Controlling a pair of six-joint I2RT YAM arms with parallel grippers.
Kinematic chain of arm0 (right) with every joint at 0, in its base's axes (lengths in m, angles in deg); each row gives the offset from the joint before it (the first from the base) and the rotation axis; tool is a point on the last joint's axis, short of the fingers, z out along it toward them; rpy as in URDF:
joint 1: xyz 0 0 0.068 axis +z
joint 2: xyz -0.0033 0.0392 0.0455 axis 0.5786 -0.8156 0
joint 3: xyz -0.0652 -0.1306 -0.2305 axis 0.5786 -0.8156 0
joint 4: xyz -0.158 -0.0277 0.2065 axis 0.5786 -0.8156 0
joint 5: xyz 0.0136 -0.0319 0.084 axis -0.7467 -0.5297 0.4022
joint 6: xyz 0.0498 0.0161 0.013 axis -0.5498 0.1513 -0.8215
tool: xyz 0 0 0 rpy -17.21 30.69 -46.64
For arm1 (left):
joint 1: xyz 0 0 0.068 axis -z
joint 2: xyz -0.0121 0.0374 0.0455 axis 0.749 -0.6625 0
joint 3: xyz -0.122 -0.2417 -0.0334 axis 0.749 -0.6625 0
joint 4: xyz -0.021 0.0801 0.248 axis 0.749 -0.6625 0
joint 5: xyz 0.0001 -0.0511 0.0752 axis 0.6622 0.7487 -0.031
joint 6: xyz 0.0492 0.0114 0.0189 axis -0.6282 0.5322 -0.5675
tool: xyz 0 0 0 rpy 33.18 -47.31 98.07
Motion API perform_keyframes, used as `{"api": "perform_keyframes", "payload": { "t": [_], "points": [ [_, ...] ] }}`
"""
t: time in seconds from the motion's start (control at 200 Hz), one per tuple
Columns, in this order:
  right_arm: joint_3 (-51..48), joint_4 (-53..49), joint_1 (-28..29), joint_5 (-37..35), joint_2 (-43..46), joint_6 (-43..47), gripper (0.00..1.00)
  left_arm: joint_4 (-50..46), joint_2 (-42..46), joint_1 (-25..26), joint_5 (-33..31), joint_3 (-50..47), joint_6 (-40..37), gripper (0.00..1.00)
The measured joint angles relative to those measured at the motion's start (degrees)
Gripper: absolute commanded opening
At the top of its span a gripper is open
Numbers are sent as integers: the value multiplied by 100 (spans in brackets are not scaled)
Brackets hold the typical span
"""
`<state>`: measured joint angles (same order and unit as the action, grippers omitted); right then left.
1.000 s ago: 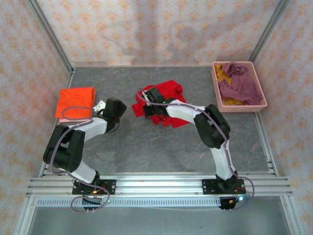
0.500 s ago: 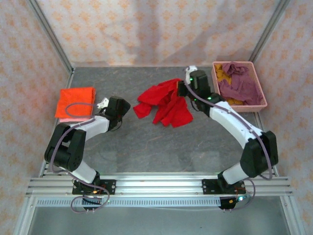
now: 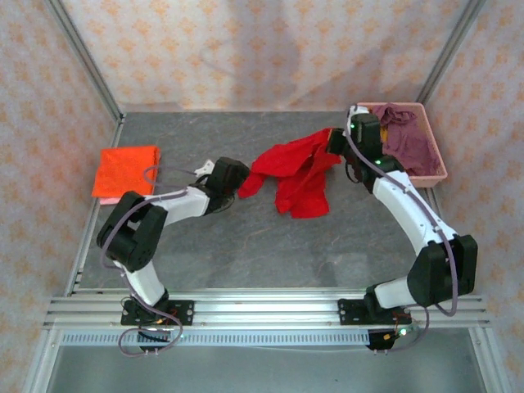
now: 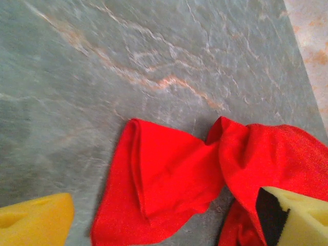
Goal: Fold and stack the t-shirts
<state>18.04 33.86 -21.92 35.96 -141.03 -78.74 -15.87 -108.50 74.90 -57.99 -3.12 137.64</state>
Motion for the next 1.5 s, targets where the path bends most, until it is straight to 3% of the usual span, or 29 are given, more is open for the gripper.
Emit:
{"api": "perform_keyframes", "payload": {
  "t": [0.195, 0.43, 0.56, 0.66, 0.766, 0.966, 1.196, 1.501],
  "points": [
    [-101, -68, -186, 140, 2, -195, 0, -291, -715, 13, 96, 778, 682, 65],
    [-208, -129, -192, 227, 37, -236, 0, -1473, -1250, 13, 153, 1836, 1331, 61],
    [-223, -146, -199, 225, 48, -236, 0, -1950, -1436, -2, 221, 2092, 1541, 53],
    [-223, -149, -227, 225, 48, -238, 0, -2098, -1547, -46, 271, 2173, 1683, 34],
    [-223, -162, -271, 227, 48, -238, 0, -2135, -1711, -114, 393, 2315, 1766, 0],
    [-197, -254, -278, 291, 68, -227, 0, -1950, -1884, -326, 667, 2479, 1694, 0],
    [496, -487, -278, 570, 81, -39, 0, -2063, -1753, -850, 533, 2544, 1115, 0],
    [2378, -634, -361, 981, -28, 111, 0, -2520, 146, -1617, -345, 3211, 120, 0]
  ]
}}
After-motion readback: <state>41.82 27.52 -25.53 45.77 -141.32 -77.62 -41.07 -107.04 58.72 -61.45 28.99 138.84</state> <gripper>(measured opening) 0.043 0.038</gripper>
